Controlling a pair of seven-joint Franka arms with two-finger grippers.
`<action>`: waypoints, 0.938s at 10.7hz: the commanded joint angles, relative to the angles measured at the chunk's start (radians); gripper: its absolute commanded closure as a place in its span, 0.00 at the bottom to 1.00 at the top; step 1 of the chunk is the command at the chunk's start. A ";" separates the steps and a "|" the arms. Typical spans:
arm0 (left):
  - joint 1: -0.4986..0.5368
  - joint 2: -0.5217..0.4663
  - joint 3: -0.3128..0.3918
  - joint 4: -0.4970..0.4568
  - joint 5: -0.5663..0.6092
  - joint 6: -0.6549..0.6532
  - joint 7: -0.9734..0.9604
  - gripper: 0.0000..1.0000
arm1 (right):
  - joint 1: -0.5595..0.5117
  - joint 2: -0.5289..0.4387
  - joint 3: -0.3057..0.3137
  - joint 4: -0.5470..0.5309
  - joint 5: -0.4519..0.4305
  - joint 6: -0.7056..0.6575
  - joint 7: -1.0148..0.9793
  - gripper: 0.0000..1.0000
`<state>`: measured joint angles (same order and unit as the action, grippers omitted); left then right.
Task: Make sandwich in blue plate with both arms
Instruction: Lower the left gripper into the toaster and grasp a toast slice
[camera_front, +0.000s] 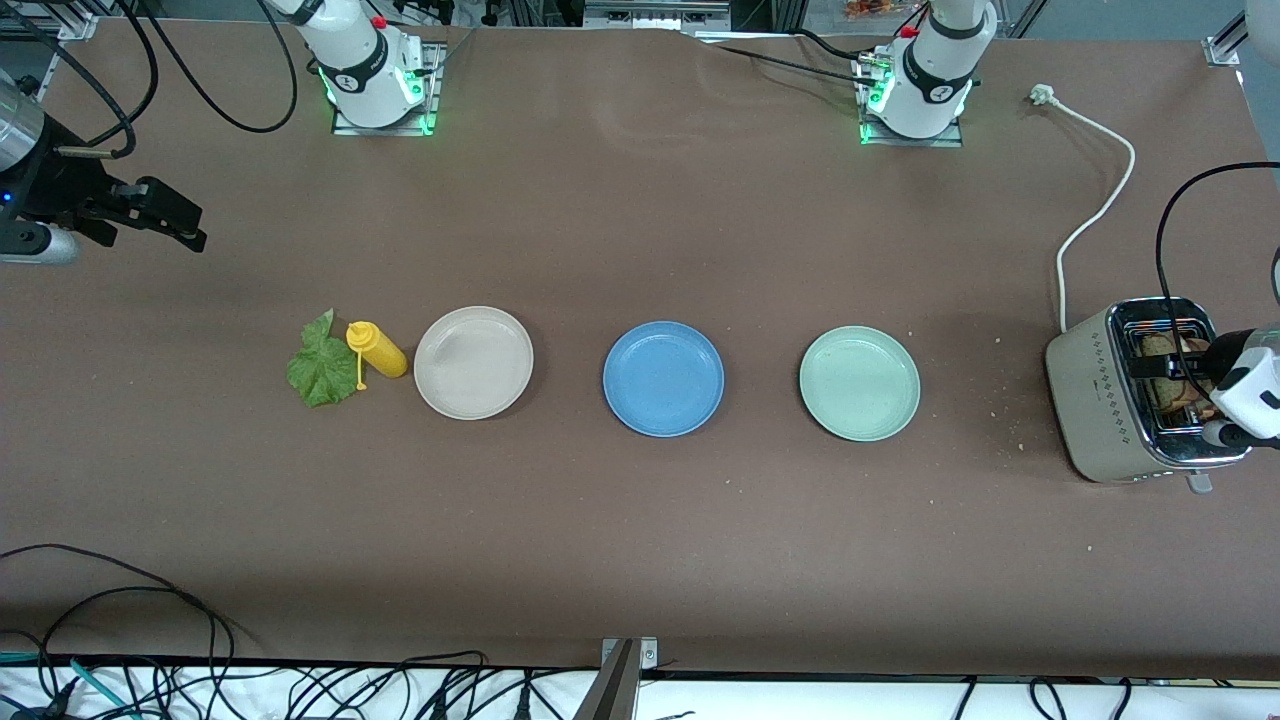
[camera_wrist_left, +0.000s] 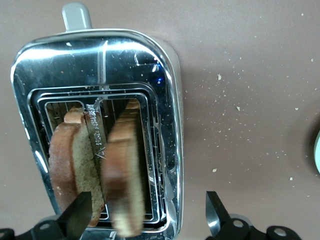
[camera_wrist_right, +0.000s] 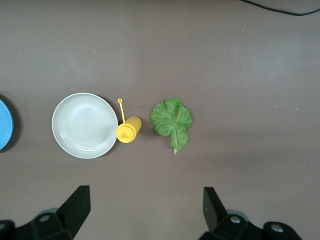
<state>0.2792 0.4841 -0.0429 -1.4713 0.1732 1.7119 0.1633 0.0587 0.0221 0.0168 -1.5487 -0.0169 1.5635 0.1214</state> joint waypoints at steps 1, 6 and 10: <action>-0.011 0.004 -0.003 0.008 0.038 0.005 0.045 0.00 | 0.000 -0.002 0.000 0.015 0.012 -0.017 0.001 0.00; 0.000 0.025 -0.005 0.006 0.025 0.005 0.045 0.07 | 0.001 -0.002 0.000 0.016 0.012 -0.017 0.000 0.00; -0.002 0.025 -0.003 0.008 0.028 -0.006 0.055 1.00 | 0.001 -0.002 0.000 0.015 0.012 -0.017 0.000 0.00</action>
<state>0.2769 0.5139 -0.0447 -1.4713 0.1808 1.7120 0.1889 0.0587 0.0221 0.0168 -1.5487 -0.0169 1.5635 0.1214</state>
